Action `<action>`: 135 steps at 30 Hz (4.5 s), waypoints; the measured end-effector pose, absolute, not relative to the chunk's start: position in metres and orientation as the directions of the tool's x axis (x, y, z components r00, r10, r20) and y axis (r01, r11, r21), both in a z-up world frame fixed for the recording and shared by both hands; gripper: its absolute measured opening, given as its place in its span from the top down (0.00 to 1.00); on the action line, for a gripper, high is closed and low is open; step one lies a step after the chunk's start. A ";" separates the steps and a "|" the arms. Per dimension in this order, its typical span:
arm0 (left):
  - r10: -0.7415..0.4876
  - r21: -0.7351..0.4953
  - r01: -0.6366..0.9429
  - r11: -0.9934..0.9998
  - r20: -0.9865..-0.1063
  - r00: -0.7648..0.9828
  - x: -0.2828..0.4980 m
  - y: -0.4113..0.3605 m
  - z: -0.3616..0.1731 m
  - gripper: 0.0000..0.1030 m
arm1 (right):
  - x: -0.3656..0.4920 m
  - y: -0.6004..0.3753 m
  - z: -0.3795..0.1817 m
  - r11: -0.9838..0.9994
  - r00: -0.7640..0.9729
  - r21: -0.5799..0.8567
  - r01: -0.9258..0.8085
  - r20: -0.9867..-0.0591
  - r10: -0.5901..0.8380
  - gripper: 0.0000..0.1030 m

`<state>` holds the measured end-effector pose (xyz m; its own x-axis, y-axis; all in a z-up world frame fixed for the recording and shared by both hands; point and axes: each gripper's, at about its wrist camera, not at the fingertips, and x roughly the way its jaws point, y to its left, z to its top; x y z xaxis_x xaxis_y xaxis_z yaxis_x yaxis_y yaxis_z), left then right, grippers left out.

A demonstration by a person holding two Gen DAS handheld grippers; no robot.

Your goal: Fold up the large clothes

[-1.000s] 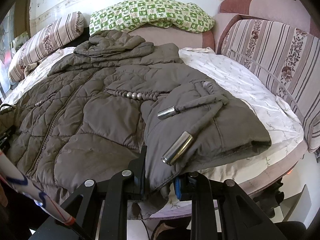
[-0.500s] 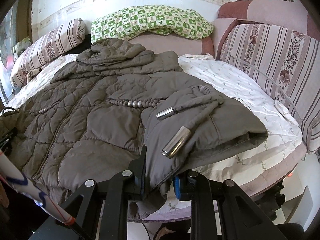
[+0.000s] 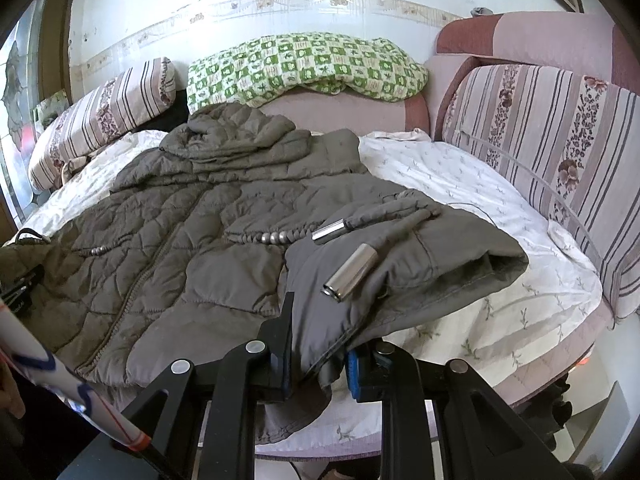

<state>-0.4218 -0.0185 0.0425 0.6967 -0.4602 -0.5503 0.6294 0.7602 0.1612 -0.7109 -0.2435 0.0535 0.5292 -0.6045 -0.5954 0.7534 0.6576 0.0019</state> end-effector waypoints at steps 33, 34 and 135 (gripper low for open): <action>-0.578 0.097 0.632 0.769 -0.316 0.752 -0.255 -0.175 0.258 0.48 | -0.526 -0.422 0.241 0.662 0.673 0.221 0.716 -0.469 -0.572 0.80; -0.573 0.082 0.623 0.778 -0.315 0.757 -0.242 -0.180 0.265 0.47 | -0.508 -0.436 0.242 0.651 0.666 0.233 0.722 -0.486 -0.565 0.80; -0.450 0.089 0.622 0.778 -0.612 0.650 -0.229 -0.272 0.042 0.18 | -0.413 -0.417 0.003 0.724 0.548 0.065 0.687 -0.701 -0.457 0.28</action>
